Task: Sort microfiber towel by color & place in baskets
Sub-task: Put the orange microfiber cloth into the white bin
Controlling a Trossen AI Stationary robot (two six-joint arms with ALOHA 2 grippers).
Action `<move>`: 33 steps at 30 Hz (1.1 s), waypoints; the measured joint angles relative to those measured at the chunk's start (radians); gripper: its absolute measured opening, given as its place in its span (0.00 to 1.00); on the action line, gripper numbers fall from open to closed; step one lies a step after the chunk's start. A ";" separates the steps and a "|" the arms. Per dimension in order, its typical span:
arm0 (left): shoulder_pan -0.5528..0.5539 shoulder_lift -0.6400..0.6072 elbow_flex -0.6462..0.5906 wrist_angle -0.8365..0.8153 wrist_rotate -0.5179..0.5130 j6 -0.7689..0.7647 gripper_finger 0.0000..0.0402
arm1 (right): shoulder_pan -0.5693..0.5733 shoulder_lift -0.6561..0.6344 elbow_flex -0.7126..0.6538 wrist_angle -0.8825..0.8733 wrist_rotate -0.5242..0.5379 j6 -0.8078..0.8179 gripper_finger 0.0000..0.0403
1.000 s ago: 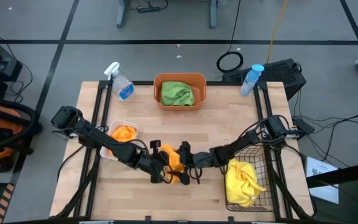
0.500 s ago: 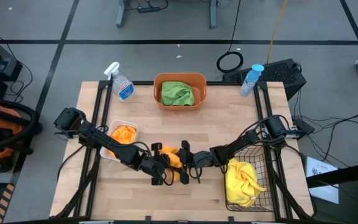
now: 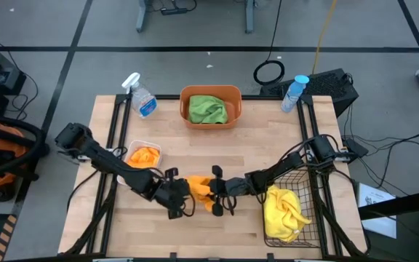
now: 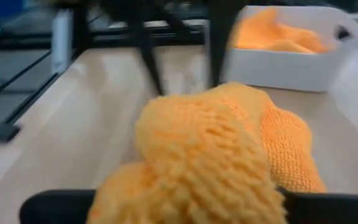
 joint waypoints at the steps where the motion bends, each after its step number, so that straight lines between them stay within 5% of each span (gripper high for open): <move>1: -0.007 -0.020 0.000 -0.006 -0.023 -0.007 0.44 | 0.000 0.000 0.000 0.002 -0.029 -0.028 0.07; 7: -0.047 -0.102 0.001 0.065 -0.271 0.014 0.62 | 0.010 -0.037 0.000 -0.013 -0.110 -0.137 0.01; 18: -0.056 0.017 0.001 0.203 -0.252 0.138 0.82 | 0.018 -0.109 0.000 -0.113 -0.098 -0.212 0.03; 26: -0.056 0.094 0.000 0.245 -0.223 0.189 0.79 | 0.018 -0.111 0.000 -0.132 -0.098 -0.229 0.03; 33: -0.048 0.102 0.000 0.303 -0.224 0.234 0.47 | 0.018 -0.111 0.000 -0.136 -0.085 -0.233 0.03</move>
